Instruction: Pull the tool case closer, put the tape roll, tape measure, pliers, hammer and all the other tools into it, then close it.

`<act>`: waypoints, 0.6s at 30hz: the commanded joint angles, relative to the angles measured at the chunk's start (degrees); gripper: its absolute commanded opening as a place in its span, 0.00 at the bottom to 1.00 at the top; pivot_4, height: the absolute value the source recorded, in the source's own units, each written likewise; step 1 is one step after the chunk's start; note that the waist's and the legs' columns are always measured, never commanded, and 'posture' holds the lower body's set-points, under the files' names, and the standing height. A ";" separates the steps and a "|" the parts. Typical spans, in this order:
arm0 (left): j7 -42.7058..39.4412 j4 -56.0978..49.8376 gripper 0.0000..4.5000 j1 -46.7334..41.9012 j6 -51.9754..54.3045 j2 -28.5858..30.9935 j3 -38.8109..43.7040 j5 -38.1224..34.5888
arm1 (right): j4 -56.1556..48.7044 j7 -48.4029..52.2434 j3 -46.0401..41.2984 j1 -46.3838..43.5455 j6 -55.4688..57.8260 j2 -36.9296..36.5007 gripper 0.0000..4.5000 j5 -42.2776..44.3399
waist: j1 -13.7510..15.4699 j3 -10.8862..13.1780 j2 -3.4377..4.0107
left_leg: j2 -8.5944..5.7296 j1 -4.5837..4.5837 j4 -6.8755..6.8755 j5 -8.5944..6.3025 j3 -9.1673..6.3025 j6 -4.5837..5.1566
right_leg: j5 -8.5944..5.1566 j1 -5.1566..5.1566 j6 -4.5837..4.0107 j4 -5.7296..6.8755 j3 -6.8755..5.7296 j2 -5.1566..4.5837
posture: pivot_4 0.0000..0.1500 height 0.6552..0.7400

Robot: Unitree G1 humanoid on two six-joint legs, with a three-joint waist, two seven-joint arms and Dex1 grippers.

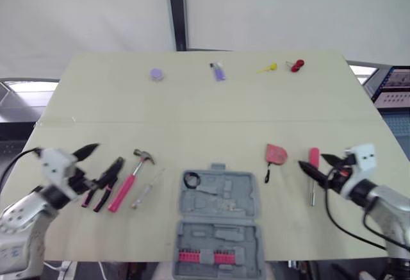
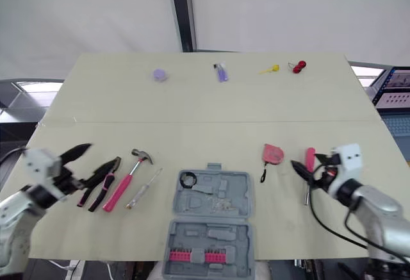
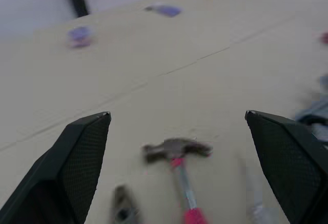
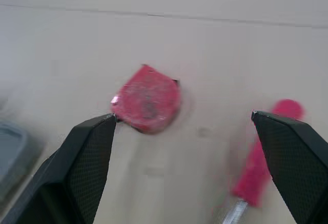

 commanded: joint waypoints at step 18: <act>-17.44 6.55 1.00 -15.07 -9.29 -5.99 -24.36 7.14 | -10.77 -21.06 8.80 -3.48 15.92 11.61 0.63 -6.80 | -0.32 -0.02 0.15 | 0.00 0.00 0.02 0.00 0.02 0.00 | -0.01 -0.10 -0.01 0.20 0.00 0.02 | 1.00 1.00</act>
